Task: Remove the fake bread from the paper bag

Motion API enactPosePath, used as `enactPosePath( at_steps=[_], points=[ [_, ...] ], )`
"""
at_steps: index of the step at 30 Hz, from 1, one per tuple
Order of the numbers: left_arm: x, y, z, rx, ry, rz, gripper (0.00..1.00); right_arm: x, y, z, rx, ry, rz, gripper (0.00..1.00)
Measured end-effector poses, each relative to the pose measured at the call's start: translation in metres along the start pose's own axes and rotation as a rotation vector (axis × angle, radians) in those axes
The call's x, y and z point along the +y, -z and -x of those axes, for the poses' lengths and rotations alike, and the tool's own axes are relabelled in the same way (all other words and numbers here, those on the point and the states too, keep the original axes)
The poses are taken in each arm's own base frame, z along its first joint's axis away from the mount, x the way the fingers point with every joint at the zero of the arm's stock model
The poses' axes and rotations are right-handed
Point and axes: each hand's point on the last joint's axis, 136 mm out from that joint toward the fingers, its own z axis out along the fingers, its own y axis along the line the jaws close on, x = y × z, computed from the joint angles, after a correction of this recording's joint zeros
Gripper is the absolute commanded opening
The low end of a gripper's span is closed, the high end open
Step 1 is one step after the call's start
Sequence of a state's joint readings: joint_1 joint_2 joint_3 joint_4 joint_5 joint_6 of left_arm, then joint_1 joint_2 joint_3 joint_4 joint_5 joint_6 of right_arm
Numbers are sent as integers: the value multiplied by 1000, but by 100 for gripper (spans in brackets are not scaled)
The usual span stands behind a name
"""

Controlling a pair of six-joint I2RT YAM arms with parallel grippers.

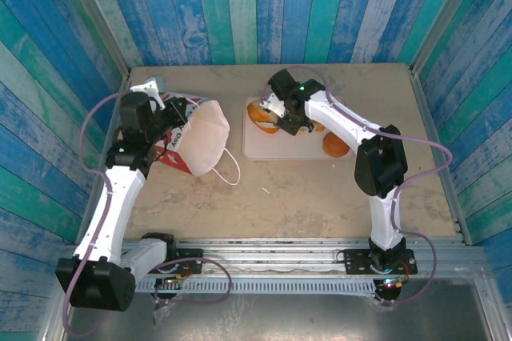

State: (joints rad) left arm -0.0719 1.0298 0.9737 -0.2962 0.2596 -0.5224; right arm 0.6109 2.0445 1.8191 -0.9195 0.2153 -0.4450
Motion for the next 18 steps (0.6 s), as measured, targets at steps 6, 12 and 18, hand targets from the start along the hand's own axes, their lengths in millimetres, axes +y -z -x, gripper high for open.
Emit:
enactPosePath(
  at_steps=[6, 12, 18],
  points=[
    [0, 0, 0, 1, -2, 0, 1, -3, 1, -2, 4, -12, -20, 56],
    [0, 0, 0, 1, -2, 0, 1, -3, 5, -9, 11, -34, -32, 56],
    [0, 0, 0, 1, -2, 0, 1, -5, 9, -15, 22, -51, -52, 55]
  ],
)
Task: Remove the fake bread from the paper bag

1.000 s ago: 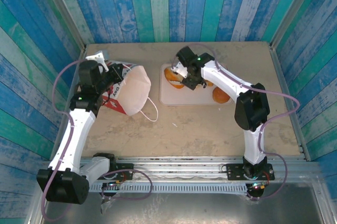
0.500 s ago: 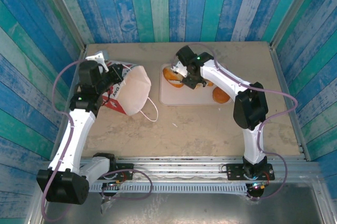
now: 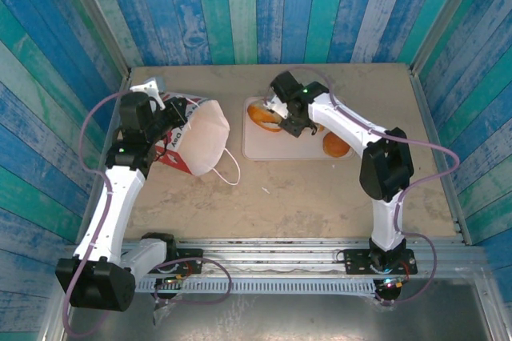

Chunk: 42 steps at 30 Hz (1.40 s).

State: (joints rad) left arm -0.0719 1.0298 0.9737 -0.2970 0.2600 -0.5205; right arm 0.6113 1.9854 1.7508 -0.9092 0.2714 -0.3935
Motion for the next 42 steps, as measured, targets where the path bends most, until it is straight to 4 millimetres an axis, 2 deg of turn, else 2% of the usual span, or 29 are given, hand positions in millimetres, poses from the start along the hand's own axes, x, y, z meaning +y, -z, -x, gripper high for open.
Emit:
enactPosePath(
  at_steps=[9, 19, 37, 42],
  points=[
    [0, 0, 0, 2, 0, 1, 1, -2, 0, -1, 2, 2, -5, 53],
    [0, 1, -1, 4, 1, 2, 1, -21, -3, -6, 3, -25, -18, 53],
    [0, 1, -1, 5, 2, 3, 1, -8, -9, -4, -13, -20, 42, 52],
    [0, 1, -1, 5, 1, 3, 0, -5, -5, -3, -30, -34, 61, 52]
  ],
)
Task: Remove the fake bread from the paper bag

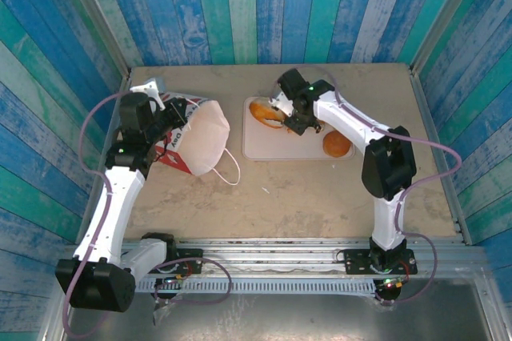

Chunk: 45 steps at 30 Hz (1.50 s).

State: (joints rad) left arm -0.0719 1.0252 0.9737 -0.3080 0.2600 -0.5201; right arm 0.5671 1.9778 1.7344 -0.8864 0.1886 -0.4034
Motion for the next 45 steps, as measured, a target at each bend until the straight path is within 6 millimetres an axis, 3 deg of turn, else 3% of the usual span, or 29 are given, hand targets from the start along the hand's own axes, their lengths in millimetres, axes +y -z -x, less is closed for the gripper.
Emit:
enactPosePath(
  at_steps=[6, 15, 25, 36, 41, 45],
  points=[
    [-1, 2, 1, -6, -19, -3, 0, 5, 26, 3, -86, -55, 31, 53],
    [-6, 24, 9, -74, -77, 1, 0, 18, 61, -13, -181, -126, 74, 52],
    [13, 39, 3, -85, -112, 105, 0, 28, 116, -19, -384, -229, 123, 53],
    [38, 73, 4, -162, -171, 268, 0, 46, 112, -25, -421, -285, 203, 53],
    [37, 66, -2, -135, -168, 244, 0, 56, 131, -13, -510, -291, 288, 53],
    [26, 42, -11, -64, -141, 146, 0, 62, 151, -3, -588, -299, 354, 53]
  ],
)
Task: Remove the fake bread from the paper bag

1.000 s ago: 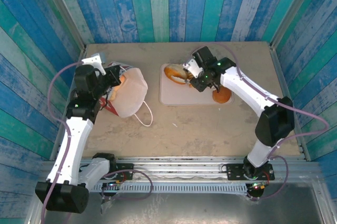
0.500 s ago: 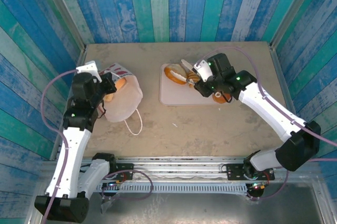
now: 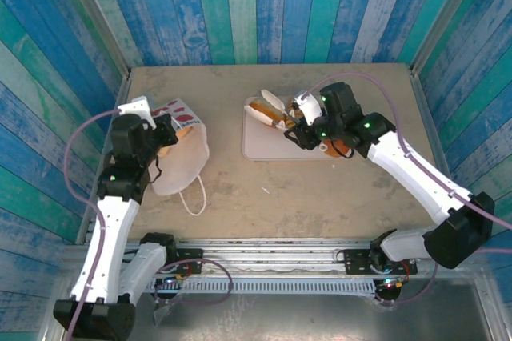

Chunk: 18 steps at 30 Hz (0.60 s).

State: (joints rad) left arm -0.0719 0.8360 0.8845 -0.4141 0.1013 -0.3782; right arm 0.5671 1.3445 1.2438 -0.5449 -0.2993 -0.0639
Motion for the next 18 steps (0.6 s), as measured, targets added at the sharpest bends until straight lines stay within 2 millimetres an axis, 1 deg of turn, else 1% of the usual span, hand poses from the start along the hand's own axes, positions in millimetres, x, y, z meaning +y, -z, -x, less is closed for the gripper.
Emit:
enactPosePath(
  at_steps=[2, 4, 7, 10, 12, 18],
  points=[
    [-5, -12, -6, 41, 25, -31, 0, 6, 1, 4, -26, -19, 33, 53],
    [-8, -20, -9, 69, 54, -51, 0, 10, -1, 3, -35, -50, 62, 52],
    [-14, -24, -6, 70, 77, -83, 0, 19, -11, -5, -7, -110, 130, 50],
    [-20, -24, -1, 61, 91, -110, 0, 32, -24, -7, 9, -167, 218, 50],
    [-24, -23, 1, 56, 99, -128, 0, 48, -36, -10, 32, -181, 275, 49],
    [-32, -23, 8, 35, 135, -171, 0, 111, -77, -29, 159, -156, 401, 48]
  ],
)
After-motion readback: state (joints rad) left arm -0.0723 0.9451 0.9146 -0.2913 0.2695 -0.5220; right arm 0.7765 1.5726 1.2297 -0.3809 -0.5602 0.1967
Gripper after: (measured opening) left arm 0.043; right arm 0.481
